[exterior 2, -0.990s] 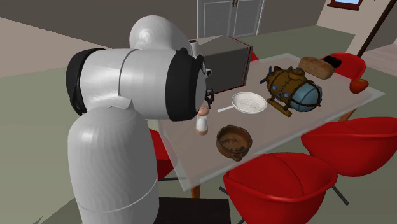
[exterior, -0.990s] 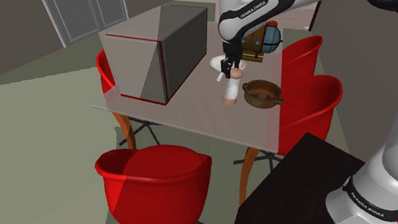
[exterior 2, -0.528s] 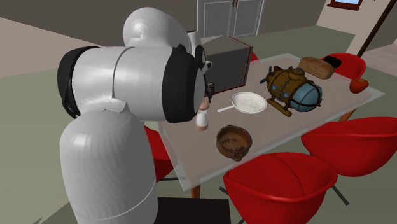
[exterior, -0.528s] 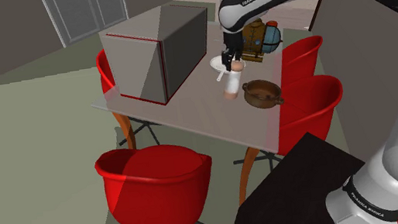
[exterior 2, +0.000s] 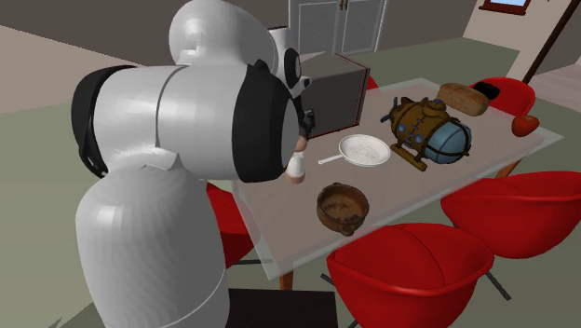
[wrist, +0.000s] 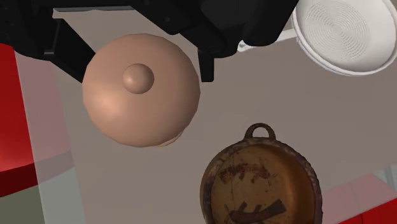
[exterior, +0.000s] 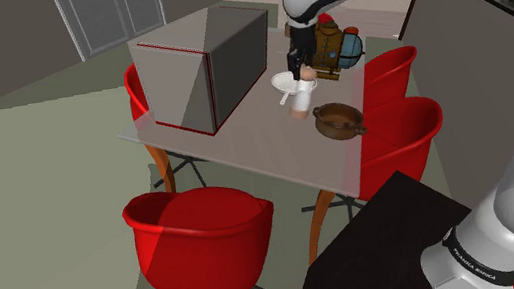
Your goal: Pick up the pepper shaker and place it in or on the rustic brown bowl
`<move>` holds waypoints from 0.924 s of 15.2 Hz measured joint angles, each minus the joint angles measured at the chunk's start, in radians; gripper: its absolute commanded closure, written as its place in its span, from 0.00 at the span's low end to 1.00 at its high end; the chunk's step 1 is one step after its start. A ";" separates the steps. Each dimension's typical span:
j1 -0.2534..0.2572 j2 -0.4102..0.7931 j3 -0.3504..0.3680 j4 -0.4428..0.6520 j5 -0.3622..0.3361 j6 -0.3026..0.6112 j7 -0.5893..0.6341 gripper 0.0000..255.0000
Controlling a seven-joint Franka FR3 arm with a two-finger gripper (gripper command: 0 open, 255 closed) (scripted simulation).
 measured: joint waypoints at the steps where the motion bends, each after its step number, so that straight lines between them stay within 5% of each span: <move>1: 0.000 -0.001 0.000 0.010 0.001 -0.011 -0.003 1.00; 6: -0.006 -0.018 -0.003 0.056 0.006 -0.071 -0.023 1.00; 14: -0.095 -0.079 -0.062 0.064 0.021 -0.115 -0.183 1.00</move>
